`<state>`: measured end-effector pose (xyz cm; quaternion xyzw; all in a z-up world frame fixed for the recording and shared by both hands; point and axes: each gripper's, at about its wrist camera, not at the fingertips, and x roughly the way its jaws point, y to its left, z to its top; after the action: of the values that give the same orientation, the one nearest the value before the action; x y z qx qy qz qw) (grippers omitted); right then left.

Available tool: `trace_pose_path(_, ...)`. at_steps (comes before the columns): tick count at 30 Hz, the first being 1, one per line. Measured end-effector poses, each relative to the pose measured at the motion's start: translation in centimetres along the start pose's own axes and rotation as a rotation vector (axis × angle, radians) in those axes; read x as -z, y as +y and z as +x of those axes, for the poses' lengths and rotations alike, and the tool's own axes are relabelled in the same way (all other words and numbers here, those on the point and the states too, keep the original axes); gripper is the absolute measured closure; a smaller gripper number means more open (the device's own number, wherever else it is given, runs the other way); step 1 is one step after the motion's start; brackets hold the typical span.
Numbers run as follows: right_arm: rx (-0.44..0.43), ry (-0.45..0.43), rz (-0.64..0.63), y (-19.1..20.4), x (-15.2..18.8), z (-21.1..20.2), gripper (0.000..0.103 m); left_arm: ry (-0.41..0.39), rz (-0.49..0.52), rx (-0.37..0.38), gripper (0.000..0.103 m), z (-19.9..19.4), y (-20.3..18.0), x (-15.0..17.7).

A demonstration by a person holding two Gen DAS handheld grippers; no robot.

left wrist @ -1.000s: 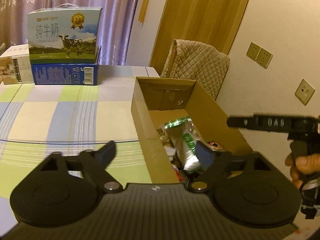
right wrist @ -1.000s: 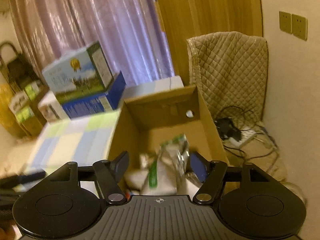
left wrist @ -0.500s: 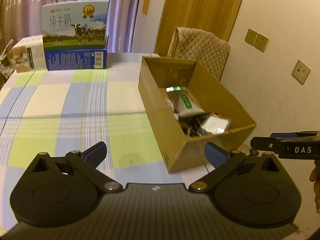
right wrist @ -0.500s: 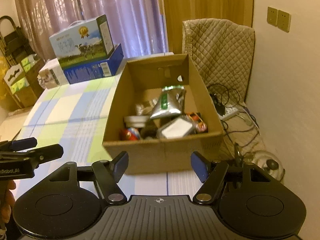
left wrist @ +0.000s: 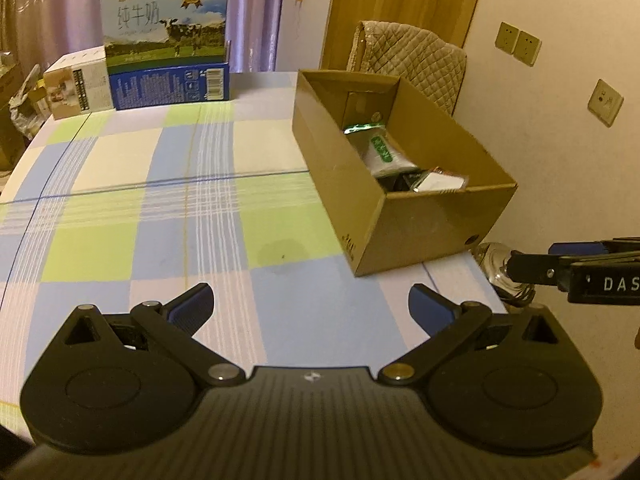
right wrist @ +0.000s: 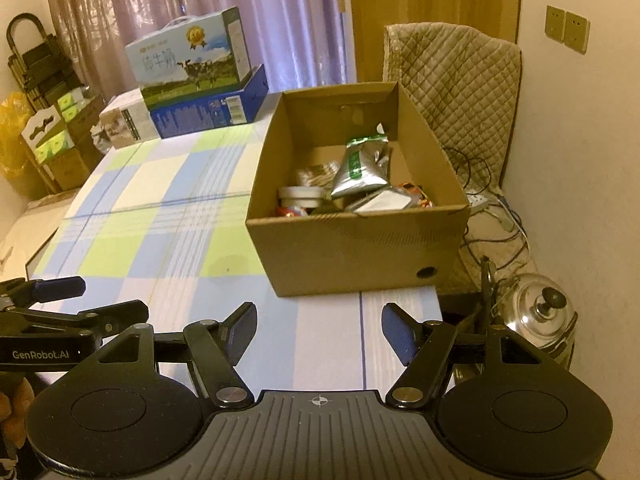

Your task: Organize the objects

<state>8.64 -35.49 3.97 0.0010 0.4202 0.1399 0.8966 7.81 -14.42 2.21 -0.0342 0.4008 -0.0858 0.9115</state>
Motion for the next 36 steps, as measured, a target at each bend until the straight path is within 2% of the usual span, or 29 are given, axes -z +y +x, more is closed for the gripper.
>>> trace_pose_path(14, -0.023, 0.008, -0.005, 1.2, 0.9, 0.1, 0.037, -0.009, -0.042, -0.038, 0.001, -0.5, 0.2, 0.6)
trace_pose_path(36, -0.023, -0.014, 0.008, 1.3, 0.7, -0.6, 0.037, 0.006, -0.064, -0.043, 0.001, -0.7, 0.4, 0.5)
